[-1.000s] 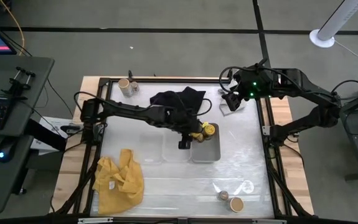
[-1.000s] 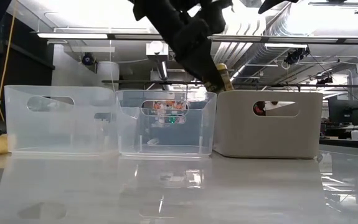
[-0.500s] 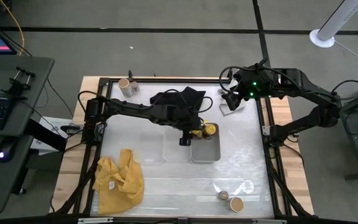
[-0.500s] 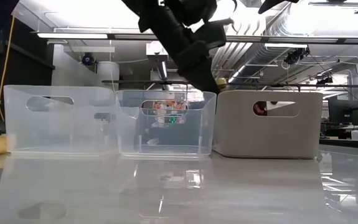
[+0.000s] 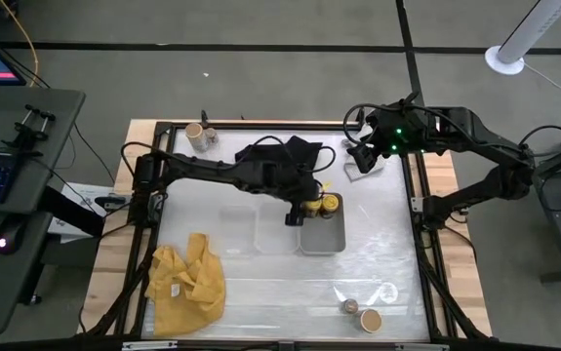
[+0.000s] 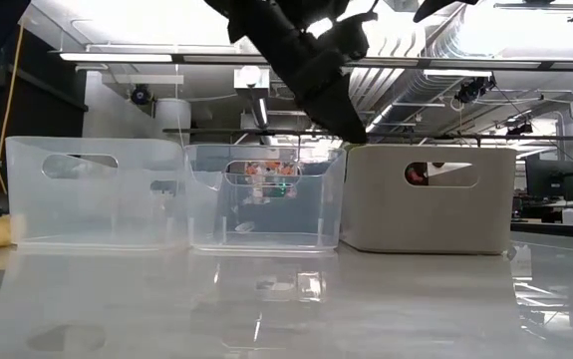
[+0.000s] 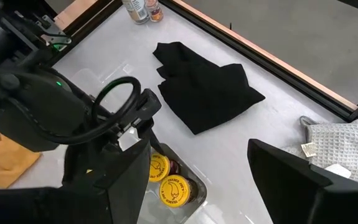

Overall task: Sort spices by type
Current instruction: Put the yellow seasoning can into the gray bin, then put the top gold seasoning bottle into the left transparent bin

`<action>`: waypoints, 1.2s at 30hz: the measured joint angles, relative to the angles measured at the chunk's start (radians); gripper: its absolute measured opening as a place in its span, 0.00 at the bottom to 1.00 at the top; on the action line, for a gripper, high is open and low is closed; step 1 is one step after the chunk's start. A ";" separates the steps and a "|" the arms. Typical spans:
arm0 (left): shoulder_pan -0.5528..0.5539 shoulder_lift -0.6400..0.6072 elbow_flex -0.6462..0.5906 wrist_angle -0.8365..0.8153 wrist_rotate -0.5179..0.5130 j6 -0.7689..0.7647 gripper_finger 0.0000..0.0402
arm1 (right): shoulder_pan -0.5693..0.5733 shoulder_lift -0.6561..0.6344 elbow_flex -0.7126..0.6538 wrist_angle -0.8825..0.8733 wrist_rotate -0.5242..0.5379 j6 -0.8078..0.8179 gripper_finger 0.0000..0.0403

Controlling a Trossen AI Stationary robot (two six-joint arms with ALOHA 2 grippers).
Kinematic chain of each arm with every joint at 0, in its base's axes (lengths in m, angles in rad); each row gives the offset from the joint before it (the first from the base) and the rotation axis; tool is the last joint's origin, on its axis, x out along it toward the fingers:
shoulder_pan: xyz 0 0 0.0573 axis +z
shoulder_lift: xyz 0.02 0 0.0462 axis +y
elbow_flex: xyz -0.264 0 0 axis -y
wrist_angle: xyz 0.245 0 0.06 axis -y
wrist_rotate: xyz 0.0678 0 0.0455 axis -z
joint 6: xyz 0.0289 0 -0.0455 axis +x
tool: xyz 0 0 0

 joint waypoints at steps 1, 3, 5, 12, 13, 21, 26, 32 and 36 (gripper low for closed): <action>0.000 0.000 0.022 -0.029 -0.001 0.006 0.72 | 0.000 0.000 0.000 0.000 0.000 -0.002 0.65; 0.000 0.000 0.074 -0.102 -0.018 0.028 0.72 | 0.000 0.000 0.000 0.000 0.000 -0.004 0.65; 0.002 0.000 0.132 -0.191 -0.055 0.046 0.72 | 0.000 0.000 0.000 0.000 0.000 -0.012 0.65; 0.070 -0.111 0.194 -0.439 -0.074 -0.069 0.72 | 0.000 0.000 0.000 0.000 0.000 -0.058 0.65; 0.087 -0.136 0.180 -0.442 -0.064 -0.101 0.72 | 0.000 0.000 0.000 -0.001 0.000 -0.062 0.65; 0.255 -0.506 -0.269 -0.322 -0.174 -0.344 0.72 | 0.000 0.000 0.000 -0.006 0.000 -0.084 0.65; 0.424 -0.701 -0.509 -0.466 -0.291 -0.574 0.72 | 0.000 0.000 0.000 -0.007 0.000 -0.102 0.65; 0.734 -0.693 -0.463 -0.532 -0.292 -0.587 0.72 | 0.000 0.000 0.000 0.043 0.058 -0.099 0.65; 0.900 -0.596 -0.404 -0.581 -0.220 -0.537 0.72 | 0.000 0.000 0.000 0.088 0.060 -0.067 0.65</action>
